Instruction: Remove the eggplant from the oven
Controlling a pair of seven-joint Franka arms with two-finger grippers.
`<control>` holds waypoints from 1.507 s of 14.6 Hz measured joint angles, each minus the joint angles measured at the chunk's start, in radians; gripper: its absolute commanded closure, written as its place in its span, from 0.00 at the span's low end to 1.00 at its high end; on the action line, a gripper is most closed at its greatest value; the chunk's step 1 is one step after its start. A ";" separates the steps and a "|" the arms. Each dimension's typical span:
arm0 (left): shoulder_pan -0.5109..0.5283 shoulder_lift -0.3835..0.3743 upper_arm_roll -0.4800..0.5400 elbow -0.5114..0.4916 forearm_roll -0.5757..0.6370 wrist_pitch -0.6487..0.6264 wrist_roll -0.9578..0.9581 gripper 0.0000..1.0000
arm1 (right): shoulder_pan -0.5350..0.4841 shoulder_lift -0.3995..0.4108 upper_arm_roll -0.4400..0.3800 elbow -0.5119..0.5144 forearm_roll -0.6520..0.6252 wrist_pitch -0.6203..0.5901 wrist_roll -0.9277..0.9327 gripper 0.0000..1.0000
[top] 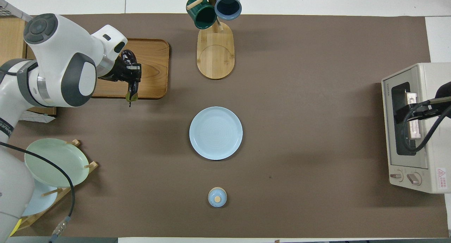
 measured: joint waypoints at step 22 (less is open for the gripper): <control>0.075 0.109 -0.002 0.138 0.012 0.056 0.125 0.00 | 0.090 0.061 -0.054 0.052 -0.004 0.014 0.000 0.00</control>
